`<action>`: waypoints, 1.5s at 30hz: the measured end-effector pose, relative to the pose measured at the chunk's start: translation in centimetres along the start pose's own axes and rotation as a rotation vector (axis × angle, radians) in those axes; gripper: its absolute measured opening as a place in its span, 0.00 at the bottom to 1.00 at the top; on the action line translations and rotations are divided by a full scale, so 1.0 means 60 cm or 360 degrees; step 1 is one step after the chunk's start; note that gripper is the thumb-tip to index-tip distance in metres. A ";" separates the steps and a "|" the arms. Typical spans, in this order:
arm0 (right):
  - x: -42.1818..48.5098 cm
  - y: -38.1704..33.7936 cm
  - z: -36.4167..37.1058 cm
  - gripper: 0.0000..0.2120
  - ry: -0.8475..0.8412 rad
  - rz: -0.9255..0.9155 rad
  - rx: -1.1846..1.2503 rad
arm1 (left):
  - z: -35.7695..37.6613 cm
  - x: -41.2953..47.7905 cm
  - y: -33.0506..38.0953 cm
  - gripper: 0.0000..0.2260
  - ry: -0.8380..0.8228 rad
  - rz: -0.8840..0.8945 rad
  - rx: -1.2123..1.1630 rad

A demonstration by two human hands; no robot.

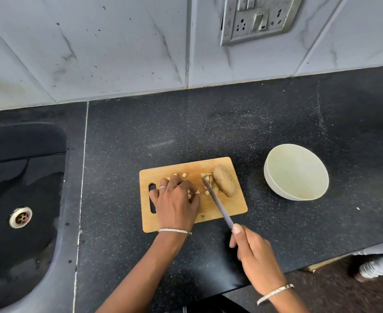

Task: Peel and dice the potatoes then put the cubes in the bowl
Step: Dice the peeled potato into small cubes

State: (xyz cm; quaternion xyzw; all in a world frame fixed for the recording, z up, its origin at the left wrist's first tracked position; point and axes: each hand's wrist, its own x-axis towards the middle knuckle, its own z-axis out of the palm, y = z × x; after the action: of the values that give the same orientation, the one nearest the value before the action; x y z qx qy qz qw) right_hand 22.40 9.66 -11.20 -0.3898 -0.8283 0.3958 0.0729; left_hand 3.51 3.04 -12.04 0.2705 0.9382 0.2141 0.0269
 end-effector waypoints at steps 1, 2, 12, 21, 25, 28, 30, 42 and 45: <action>-0.002 0.001 0.000 0.25 0.0038 0.0000 0.0024 | -0.003 0.001 0.000 0.04 -0.0005 0.0000 -0.0012; -0.003 0.000 -0.001 0.26 0.0070 0.0004 0.0029 | -0.005 0.002 0.002 0.05 -0.0014 0.0012 -0.0021; -0.004 0.010 -0.010 0.23 0.0126 0.0099 -0.0055 | 0.014 0.012 0.038 0.07 -0.0102 0.0108 0.0056; -0.001 0.015 -0.008 0.24 0.0071 0.0079 -0.0128 | -0.013 0.008 0.001 0.06 -0.0033 -0.0013 0.0209; 0.006 0.008 -0.007 0.25 0.0050 0.0061 -0.0203 | -0.016 0.011 0.013 0.08 -0.0055 0.0109 0.0097; 0.005 0.007 -0.008 0.25 0.0036 0.0076 -0.0205 | -0.008 0.016 0.030 0.10 -0.0103 0.0244 0.0060; 0.004 0.009 -0.010 0.24 0.0056 0.0100 -0.0156 | -0.002 0.020 0.039 0.10 -0.0112 0.0276 0.0051; 0.001 0.002 -0.008 0.22 0.0026 0.0043 -0.0096 | -0.012 0.020 0.002 0.06 -0.0140 0.0028 -0.0021; 0.001 -0.004 -0.002 0.26 -0.0040 0.0059 -0.0171 | -0.013 0.020 0.005 0.06 -0.0123 0.0021 -0.0012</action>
State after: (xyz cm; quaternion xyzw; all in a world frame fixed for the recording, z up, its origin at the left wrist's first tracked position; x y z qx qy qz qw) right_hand 22.26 9.65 -10.96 -0.4035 -0.8419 0.3568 0.0340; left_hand 2.50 3.61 -11.12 0.2846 0.9339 0.2072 0.0627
